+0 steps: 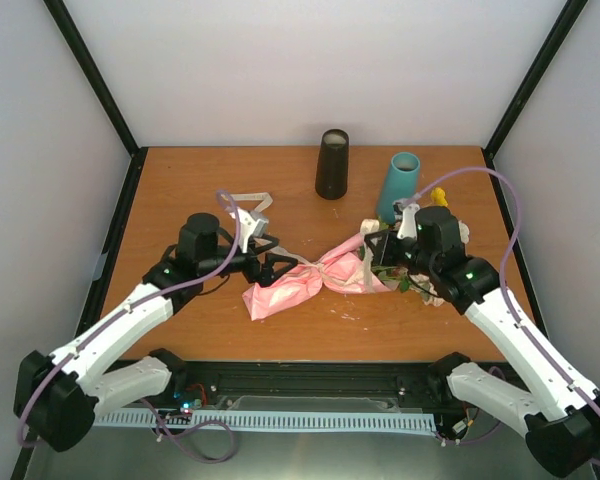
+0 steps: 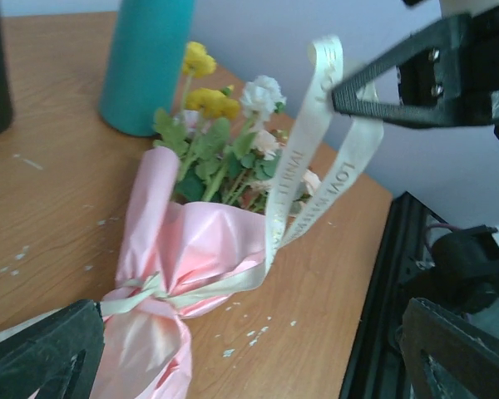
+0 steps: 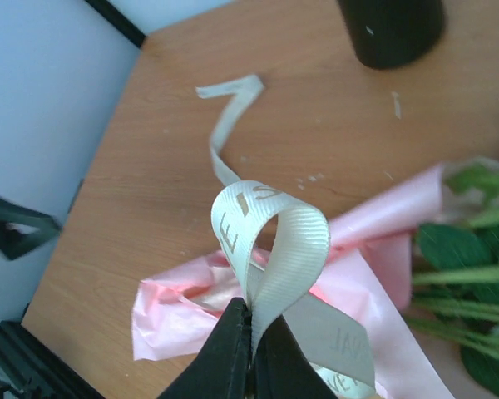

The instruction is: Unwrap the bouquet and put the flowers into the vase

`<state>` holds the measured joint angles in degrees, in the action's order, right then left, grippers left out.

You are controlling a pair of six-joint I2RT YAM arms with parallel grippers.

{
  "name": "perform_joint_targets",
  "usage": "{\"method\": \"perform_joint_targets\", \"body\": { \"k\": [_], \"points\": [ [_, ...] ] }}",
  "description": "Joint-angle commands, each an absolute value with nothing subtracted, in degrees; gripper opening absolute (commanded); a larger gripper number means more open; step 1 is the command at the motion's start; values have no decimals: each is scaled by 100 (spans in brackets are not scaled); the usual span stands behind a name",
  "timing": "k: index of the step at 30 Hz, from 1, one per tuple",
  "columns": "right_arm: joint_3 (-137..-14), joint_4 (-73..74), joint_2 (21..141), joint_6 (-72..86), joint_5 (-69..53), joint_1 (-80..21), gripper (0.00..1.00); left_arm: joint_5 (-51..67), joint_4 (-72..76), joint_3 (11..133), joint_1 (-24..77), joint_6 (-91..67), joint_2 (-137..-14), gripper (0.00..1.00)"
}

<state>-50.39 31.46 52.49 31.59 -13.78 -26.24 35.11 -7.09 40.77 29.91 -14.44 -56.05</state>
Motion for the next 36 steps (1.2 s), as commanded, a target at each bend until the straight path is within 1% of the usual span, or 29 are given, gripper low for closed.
{"method": "perform_joint_targets", "body": {
  "k": [1,10,14,21,28,32,33,36],
  "points": [
    [-5420,2674,5385,2711,-1571,-2879,3,4025,28,4414,3253,-1307,-6019,98],
    [-5981,2351,5873,2497,-1581,-3630,3,4464,739,4747,3366,-1276,-6780,100],
    [-6177,2224,6060,2424,-1524,-3874,3,4667,1193,4661,3408,-1255,-6936,99],
    [-6413,2081,6375,2314,-1680,-4074,3,4543,1635,4637,3478,-936,-7239,99],
    [-6588,2005,6635,2200,-1648,-4263,3,4880,1980,4616,3519,-747,-7516,99],
    [-6723,2019,6768,2193,-1568,-4330,3,4846,2053,4679,3570,-771,-7692,99],
    [-6747,2035,6794,2192,-1524,-4347,3,4852,2067,4698,3581,-787,-7716,97],
    [-6824,2138,6867,2223,-1261,-4374,3,4899,2134,4722,3624,-774,-7727,88]
  ]
}}
